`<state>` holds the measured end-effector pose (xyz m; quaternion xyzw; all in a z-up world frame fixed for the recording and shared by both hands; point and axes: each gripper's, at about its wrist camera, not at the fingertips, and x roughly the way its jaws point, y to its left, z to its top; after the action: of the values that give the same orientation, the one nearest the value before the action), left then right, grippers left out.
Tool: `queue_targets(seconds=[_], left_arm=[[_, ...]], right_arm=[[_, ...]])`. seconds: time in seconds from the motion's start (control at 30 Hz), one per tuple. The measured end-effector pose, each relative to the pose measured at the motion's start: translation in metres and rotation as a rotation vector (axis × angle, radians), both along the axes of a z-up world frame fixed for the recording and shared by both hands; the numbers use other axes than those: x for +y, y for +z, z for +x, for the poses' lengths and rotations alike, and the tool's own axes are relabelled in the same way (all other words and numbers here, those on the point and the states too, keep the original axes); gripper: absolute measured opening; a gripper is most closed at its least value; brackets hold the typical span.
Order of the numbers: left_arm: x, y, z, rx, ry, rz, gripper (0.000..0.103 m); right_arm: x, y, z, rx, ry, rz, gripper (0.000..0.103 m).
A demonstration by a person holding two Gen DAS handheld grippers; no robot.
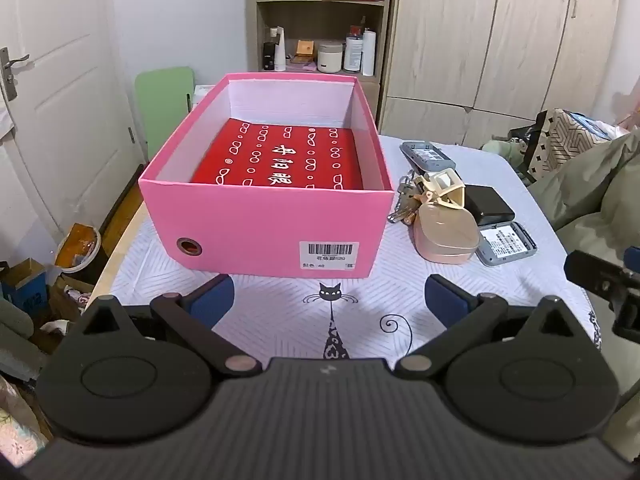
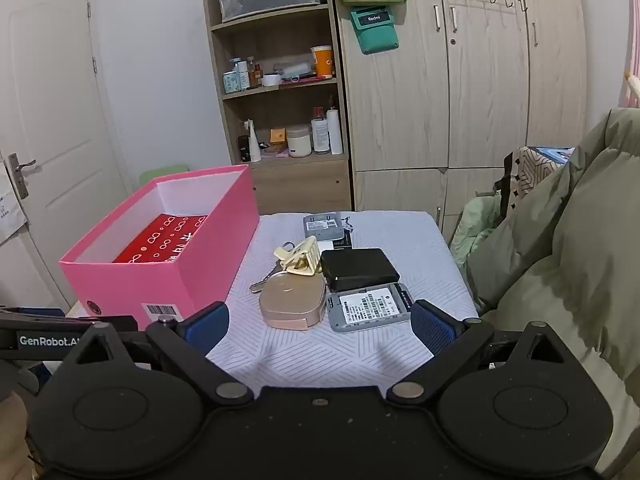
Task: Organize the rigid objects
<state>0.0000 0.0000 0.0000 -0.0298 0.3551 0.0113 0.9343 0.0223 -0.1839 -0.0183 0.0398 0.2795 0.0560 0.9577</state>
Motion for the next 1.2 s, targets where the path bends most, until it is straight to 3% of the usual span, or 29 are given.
queue_targets(seconds=[0.37,1.2], left_arm=[[-0.006,-0.001,-0.005,-0.027,-0.007,0.025,0.102],[-0.035,-0.015,0.010,0.014,-0.022,0.032,0.103]], right_arm=[[0.001,-0.001,-0.001,0.000,-0.015,0.001,0.099],[-0.026,-0.021,0.005,0.020,-0.063,-0.002,0.099]])
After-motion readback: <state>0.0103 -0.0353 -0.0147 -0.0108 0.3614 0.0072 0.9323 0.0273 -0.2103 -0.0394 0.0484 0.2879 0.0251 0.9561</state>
